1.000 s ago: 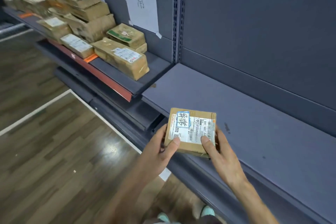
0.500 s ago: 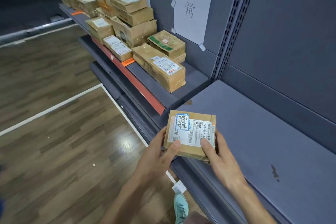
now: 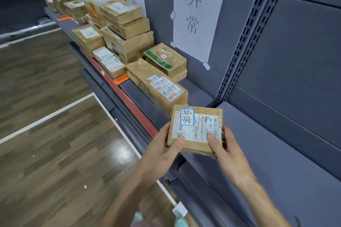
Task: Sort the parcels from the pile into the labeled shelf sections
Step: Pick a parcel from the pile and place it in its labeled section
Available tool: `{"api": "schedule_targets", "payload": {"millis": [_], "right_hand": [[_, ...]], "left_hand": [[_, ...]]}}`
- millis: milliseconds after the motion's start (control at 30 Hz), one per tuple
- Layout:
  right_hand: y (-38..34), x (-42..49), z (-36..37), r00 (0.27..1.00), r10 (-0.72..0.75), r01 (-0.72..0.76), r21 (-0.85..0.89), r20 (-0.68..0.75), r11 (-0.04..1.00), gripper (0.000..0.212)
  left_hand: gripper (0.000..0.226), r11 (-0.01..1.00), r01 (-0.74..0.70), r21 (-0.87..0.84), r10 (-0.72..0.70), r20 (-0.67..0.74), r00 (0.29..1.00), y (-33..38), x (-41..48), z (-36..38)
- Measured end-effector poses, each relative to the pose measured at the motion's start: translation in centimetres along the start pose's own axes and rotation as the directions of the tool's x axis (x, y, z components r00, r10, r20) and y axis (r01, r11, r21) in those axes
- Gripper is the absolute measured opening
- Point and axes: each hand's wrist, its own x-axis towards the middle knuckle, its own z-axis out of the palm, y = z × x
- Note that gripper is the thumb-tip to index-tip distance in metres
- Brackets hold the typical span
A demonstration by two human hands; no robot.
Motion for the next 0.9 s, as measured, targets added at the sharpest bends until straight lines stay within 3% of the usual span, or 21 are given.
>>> {"api": "schedule_targets", "payload": {"millis": [167,533,900], "right_hand": [[-2.8,2.9,1.6,0.995,-0.005,0.006,0.016,-0.099,1.000,0.045],[-8.7,6.5,11.4,0.934,0.087,-0.052,0.108,-0.348,0.993,0.053],[-10.2,8.1,11.4,0.849,0.148,-0.093,0.133,-0.507,0.987,0.044]], "left_hand": [[0.058,0.996,-0.075,0.052,0.070,0.079,0.994,0.6,4.8,-3.8],[0.050,0.964,-0.239,0.112,0.187,0.352,0.917,0.2,14.2,-16.2],[0.037,0.936,-0.340,0.087,0.244,0.533,0.810,2.5,19.6,-16.1]]}}
